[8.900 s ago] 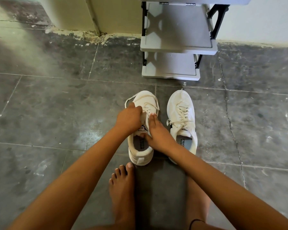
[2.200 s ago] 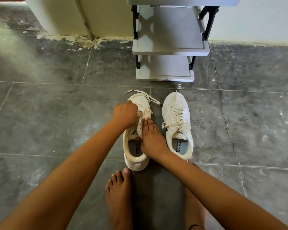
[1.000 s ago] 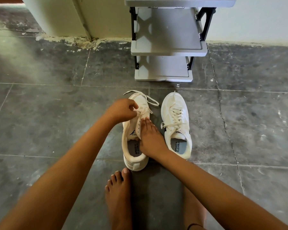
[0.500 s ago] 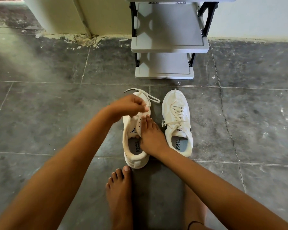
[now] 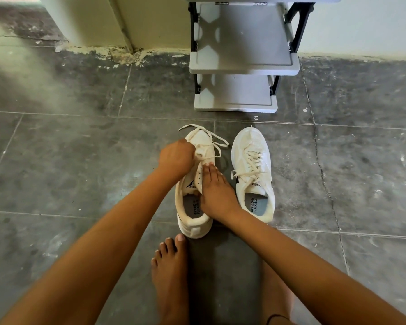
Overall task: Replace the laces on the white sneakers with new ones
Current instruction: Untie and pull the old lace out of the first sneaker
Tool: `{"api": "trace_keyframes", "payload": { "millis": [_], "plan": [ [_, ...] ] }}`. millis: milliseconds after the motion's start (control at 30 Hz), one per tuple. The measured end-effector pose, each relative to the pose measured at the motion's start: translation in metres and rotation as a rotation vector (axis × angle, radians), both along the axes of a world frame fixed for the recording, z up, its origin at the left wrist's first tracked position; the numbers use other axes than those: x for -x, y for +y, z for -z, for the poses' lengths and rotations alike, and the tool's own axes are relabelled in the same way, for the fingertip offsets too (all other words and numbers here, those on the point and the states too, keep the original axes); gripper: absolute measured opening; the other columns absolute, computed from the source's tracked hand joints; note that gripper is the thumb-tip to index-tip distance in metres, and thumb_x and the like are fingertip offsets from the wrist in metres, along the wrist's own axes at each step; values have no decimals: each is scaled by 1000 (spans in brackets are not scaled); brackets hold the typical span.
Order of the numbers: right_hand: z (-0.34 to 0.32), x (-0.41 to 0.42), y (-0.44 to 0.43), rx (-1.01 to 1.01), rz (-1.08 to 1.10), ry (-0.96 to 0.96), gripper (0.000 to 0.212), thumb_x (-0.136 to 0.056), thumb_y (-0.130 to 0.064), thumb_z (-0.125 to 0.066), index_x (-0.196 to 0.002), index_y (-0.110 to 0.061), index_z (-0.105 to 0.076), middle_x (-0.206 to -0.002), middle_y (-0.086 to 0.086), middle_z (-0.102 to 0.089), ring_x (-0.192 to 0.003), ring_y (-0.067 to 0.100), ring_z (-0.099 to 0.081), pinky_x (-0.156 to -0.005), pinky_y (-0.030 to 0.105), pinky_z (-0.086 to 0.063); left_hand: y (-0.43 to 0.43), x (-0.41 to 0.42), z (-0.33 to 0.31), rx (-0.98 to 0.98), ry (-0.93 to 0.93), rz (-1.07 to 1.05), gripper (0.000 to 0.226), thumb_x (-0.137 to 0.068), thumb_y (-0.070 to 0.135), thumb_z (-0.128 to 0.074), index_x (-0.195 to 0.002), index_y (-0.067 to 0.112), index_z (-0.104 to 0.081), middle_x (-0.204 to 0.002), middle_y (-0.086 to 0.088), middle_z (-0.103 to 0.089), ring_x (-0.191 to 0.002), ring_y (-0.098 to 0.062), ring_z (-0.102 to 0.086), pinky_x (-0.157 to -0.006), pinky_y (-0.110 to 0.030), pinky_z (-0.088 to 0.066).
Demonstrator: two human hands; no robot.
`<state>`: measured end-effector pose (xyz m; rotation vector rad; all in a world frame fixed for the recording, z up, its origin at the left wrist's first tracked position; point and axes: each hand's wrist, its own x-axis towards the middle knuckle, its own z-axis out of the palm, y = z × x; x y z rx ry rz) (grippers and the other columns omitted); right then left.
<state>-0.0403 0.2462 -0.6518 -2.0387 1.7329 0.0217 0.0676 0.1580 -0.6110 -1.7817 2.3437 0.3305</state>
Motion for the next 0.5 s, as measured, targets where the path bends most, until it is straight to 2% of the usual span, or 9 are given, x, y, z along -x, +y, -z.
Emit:
{"api": "trace_keyframes", "payload": {
  "millis": [133,167,200,267,300,333,400,433,500],
  "plan": [
    [0,0,-1,-10,-12,17,84,-86,-18,-49,-148,1,5,-157,21,0,-146,29,-5,-117,35,-8,0,6,-4,5,-65,55,20,-93,11,-48,-101,8,-65,-108,-12,-60,-94,-29,-61,-69,-32,-43],
    [0,0,-1,-15,-12,21,84,-86,-18,-50,-148,1,5,-156,21,0,-146,29,-5,-117,35,-8,-1,5,-9,-40,40,39,15,-91,12,-52,-95,8,-66,-100,-10,-63,-89,-26,-61,-69,-31,-43],
    [0,0,-1,-13,-11,20,83,-87,-19,-50,-148,1,4,-156,21,-1,-146,29,-5,-117,35,-8,-4,3,-16,-129,241,-4,10,-89,13,-58,-86,8,-66,-89,-8,-64,-81,-21,-60,-67,-28,-44],
    [0,0,0,-2,-10,11,81,-88,-19,-48,-148,1,3,-156,22,-2,-145,30,-6,-117,36,-8,-4,-1,-40,-382,760,-128,16,-86,14,-66,-71,11,-61,-69,-1,-60,-65,-10,-55,-59,-18,-45],
    [0,0,0,3,-13,8,80,-89,-19,-48,-148,2,2,-156,22,-2,-145,30,-6,-117,37,-8,-5,-4,-49,-416,923,-161,18,-86,15,-66,-69,14,-60,-65,2,-59,-60,-6,-54,-55,-15,-45],
    [-1,0,0,3,-12,4,80,-89,-20,-48,-148,1,2,-156,22,-2,-145,30,-6,-117,37,-8,-6,-6,-54,-398,984,-179,17,-86,17,-67,-69,16,-61,-64,3,-59,-58,-4,-55,-54,-13,-45],
    [-2,0,-1,-3,-9,2,81,-89,-20,-48,-148,1,2,-156,21,-1,-145,30,-6,-117,36,-8,-11,-7,-53,-272,917,-189,10,-86,18,-67,-77,14,-64,-71,2,-62,-65,-7,-57,-60,-20,-47],
    [-2,0,-1,-10,-9,3,81,-88,-20,-49,-148,1,3,-156,21,-1,-145,30,-6,-117,36,-8,-13,-6,-48,-208,778,-167,8,-85,20,-67,-86,12,-66,-80,1,-64,-73,-10,-58,-67,-25,-48],
    [-1,0,-1,-15,-16,9,81,-89,-20,-48,-148,0,3,-157,21,0,-146,29,-5,-117,36,-7,-16,-8,-32,-145,396,-72,25,-84,24,-69,-106,11,-66,-99,-1,-65,-92,-16,-59,-83,-33,-49]
  ]
}}
